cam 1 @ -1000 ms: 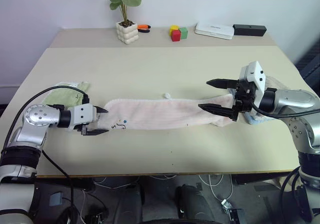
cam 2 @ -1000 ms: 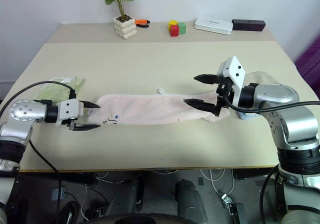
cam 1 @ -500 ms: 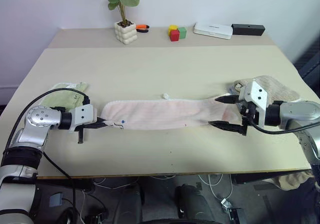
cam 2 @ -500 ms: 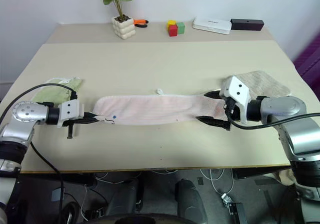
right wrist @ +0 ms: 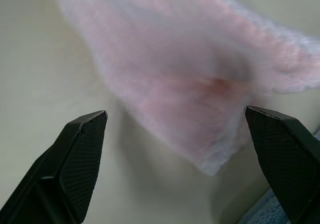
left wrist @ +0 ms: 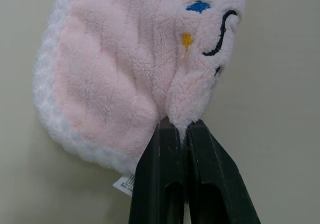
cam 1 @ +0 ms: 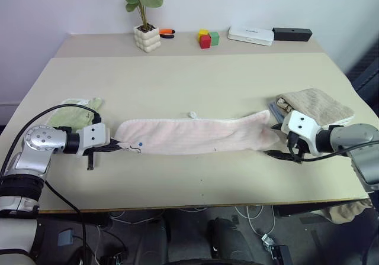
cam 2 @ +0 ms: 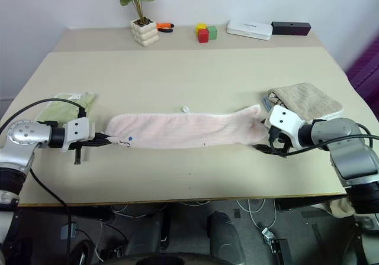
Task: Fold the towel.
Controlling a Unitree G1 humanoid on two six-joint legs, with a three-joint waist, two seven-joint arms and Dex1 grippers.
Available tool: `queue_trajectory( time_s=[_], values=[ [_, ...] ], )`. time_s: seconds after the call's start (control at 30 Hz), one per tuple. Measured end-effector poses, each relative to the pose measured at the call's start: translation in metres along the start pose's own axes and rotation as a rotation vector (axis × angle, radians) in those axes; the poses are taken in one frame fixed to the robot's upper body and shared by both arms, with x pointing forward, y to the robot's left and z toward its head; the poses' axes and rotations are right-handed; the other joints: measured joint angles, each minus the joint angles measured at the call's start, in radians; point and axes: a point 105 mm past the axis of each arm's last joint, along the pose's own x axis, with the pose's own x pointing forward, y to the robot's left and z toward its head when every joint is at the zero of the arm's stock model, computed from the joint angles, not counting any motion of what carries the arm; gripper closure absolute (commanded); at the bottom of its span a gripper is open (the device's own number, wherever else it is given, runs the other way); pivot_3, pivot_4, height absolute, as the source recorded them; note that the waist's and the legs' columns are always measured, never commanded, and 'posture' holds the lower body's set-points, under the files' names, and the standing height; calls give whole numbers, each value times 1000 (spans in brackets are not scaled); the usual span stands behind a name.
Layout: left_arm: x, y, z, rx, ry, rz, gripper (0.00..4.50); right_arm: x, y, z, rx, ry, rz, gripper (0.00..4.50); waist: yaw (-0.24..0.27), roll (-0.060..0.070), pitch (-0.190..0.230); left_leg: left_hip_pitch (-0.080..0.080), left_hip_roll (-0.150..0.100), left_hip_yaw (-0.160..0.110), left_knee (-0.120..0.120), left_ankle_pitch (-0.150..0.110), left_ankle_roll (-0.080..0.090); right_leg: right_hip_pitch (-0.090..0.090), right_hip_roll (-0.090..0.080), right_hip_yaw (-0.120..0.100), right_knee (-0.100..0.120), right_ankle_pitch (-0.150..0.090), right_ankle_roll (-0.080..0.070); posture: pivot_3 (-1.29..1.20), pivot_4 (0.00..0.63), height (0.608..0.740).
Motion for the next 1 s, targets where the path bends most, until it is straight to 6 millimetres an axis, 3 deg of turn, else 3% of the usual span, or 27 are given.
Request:
queue_trajectory(
  time_s=[0.33,0.43,0.67,1.0],
  values=[
    [1,-4,1,-16,-2,-6,4445,4,-7,-5,290,6,-2,0,2,0,0,0,0,0,0,0,0,0,0,0,0,0,0,0,150,740],
    [1,-5,2,-21,-3,-11,4500,4,-6,-10,355,14,9,822,1,0,0,0,0,0,0,0,0,0,0,0,0,0,0,0,150,740],
    [2,-5,4,-29,-6,-14,4500,3,-6,-14,368,31,-3,4322,1,0,0,0,0,0,0,0,0,0,0,0,0,0,0,0,150,740],
    [2,-6,7,-30,-8,-19,4500,-5,-11,-16,334,59,-28,4422,2,0,0,0,0,0,0,0,0,0,0,0,0,0,0,0,150,740]
  ],
)
